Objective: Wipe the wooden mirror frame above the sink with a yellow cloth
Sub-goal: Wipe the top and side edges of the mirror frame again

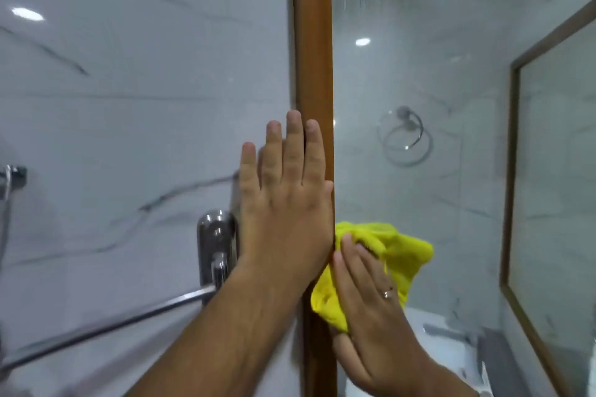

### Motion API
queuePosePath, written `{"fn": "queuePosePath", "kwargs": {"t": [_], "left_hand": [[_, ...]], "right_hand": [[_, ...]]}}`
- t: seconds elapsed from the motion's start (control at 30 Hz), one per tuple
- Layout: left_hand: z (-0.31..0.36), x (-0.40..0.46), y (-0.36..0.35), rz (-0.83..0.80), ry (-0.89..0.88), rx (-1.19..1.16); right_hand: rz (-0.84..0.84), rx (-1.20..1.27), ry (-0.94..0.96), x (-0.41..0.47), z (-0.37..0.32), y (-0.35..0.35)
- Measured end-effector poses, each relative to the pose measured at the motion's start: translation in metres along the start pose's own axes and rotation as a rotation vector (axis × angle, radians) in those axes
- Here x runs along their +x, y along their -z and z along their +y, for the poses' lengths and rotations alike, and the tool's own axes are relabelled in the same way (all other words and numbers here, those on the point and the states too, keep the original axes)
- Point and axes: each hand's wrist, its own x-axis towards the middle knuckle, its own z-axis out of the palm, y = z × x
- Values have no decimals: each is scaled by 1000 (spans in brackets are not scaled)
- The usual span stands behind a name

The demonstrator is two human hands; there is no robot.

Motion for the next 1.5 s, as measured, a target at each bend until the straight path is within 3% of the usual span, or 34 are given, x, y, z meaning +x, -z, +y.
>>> {"fn": "queuePosePath", "kwargs": {"t": [0.1, 0.37, 0.5, 0.83, 0.9, 1.13, 1.33, 1.5], "left_hand": [[10, -30, -6, -13, 37, 25], [38, -139, -12, -120, 37, 153], [45, -192, -18, -200, 21, 173], [39, -242, -17, -309, 22, 122], [36, -244, -19, -295, 13, 110], [27, -245, -16, -284, -11, 103], [28, -250, -18, -276, -2, 82], [31, -250, -17, -285, 12, 51]], "right_hand": [[-59, 40, -42, -53, -14, -24], [-448, 17, -77, -243, -67, -85], [-560, 14, -114, -308, -89, -103], [-602, 5, -103, -330, -93, -112], [-552, 14, -91, -313, -84, -109], [-110, 58, -3, -151, -17, -61], [-63, 57, 36, 15, 30, 17], [114, 10, 22, 96, 48, 47]]}}
